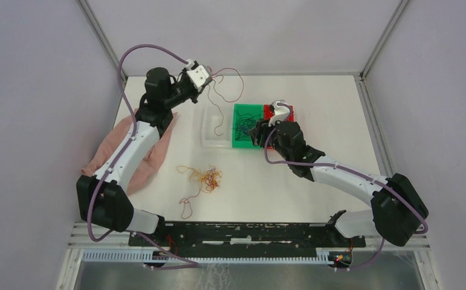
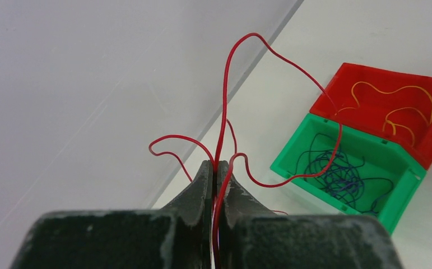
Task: Untangle the cables
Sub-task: Place the cable in the bin.
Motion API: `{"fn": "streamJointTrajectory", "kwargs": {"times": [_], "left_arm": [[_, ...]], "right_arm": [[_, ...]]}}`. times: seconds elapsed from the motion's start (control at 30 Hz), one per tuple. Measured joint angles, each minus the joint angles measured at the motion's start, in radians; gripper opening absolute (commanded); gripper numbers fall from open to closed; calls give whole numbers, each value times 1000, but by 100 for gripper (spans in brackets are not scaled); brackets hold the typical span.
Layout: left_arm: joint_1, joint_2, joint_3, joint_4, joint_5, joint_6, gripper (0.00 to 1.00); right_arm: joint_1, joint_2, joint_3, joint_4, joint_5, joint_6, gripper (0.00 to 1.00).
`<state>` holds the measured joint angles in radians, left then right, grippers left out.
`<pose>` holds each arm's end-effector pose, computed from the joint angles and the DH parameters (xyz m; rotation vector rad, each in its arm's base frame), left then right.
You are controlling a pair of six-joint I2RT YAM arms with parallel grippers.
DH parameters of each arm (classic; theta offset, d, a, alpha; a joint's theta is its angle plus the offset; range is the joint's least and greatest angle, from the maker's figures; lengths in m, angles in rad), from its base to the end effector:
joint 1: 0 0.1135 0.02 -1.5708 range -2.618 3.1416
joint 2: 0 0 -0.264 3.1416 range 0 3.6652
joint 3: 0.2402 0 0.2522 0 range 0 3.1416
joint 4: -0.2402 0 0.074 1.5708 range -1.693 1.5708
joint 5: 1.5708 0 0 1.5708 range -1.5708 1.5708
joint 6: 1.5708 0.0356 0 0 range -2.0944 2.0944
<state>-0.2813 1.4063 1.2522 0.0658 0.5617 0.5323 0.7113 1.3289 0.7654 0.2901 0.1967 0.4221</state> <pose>0.3135 -0.1103 0.3864 1.0197 1.3005 -0.2742 0.2324 0.1911 0.2603 -0.1316 1.8783 0.6079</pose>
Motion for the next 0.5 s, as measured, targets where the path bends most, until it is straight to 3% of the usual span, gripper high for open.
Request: {"fn": "streamJointTrajectory", "kwargs": {"times": [0.27, 0.5], "left_arm": [[-13, 21, -26, 15, -31, 144, 3], [-70, 47, -86, -199, -76, 289, 3]], "right_arm": [[-1, 0, -13, 9, 0, 3, 56], [-14, -11, -13, 6, 0, 3, 56]]}}
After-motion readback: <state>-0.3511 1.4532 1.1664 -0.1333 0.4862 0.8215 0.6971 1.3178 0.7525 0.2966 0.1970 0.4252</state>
